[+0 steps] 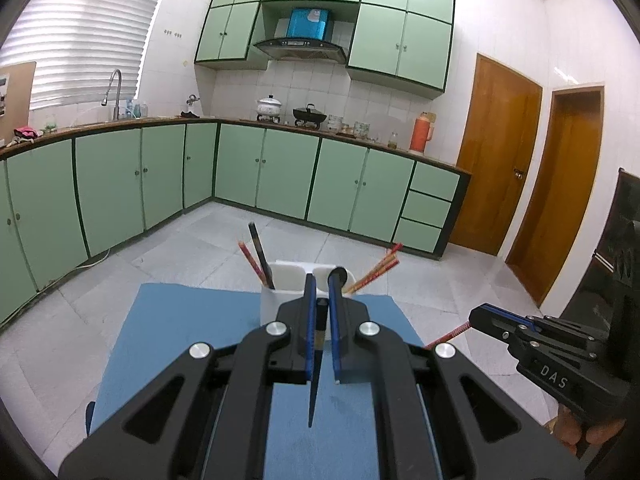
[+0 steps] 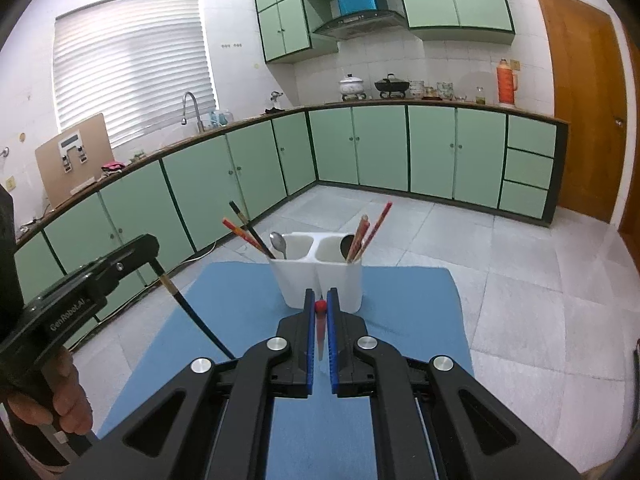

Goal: Organize utensils
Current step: 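Lift both held chopsticks and carry them up to the white holder, then lower both chopsticks into the white holder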

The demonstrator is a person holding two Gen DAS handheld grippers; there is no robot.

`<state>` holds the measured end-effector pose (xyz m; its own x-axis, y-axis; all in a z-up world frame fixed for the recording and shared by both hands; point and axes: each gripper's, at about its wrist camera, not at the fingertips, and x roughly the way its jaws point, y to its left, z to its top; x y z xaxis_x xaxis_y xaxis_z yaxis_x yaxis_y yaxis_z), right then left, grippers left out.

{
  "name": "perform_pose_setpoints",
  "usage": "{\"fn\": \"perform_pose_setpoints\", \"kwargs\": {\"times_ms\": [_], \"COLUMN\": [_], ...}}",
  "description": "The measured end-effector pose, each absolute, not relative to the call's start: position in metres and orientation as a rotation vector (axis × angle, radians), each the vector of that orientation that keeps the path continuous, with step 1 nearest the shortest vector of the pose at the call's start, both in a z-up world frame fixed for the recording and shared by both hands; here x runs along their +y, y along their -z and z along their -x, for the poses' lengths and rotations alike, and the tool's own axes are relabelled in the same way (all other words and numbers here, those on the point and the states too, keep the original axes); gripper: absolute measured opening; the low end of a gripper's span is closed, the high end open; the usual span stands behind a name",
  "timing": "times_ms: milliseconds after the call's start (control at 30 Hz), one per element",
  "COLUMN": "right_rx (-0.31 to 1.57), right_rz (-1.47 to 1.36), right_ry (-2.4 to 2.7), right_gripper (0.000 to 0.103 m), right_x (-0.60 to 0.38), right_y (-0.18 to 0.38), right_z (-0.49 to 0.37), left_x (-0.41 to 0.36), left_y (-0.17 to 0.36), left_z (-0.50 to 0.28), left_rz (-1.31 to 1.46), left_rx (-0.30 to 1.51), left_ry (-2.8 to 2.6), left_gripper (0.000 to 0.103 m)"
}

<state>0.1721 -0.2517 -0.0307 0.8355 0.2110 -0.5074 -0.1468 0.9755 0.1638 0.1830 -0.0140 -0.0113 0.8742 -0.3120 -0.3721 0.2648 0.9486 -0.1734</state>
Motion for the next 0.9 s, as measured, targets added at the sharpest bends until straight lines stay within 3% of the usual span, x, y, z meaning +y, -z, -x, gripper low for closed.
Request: {"fn": "perform_pose_setpoints", "kwargs": {"times_ms": [533, 900], "right_rx": [0.418, 0.414], "right_rz": [-0.069, -0.056], "right_ry": [-0.209, -0.191], "right_gripper": [0.006, 0.006], "right_x": [-0.253, -0.251], "right_y": [-0.038, -0.048], "right_z": [-0.210, -0.256], "left_x": [-0.010, -0.033], "left_y": [-0.053, -0.086], "left_z": [-0.236, -0.283], "left_rz": [0.140, 0.131], "left_rx": [0.250, 0.143], "left_ry": [0.270, 0.260], "left_gripper": [0.005, 0.005]}}
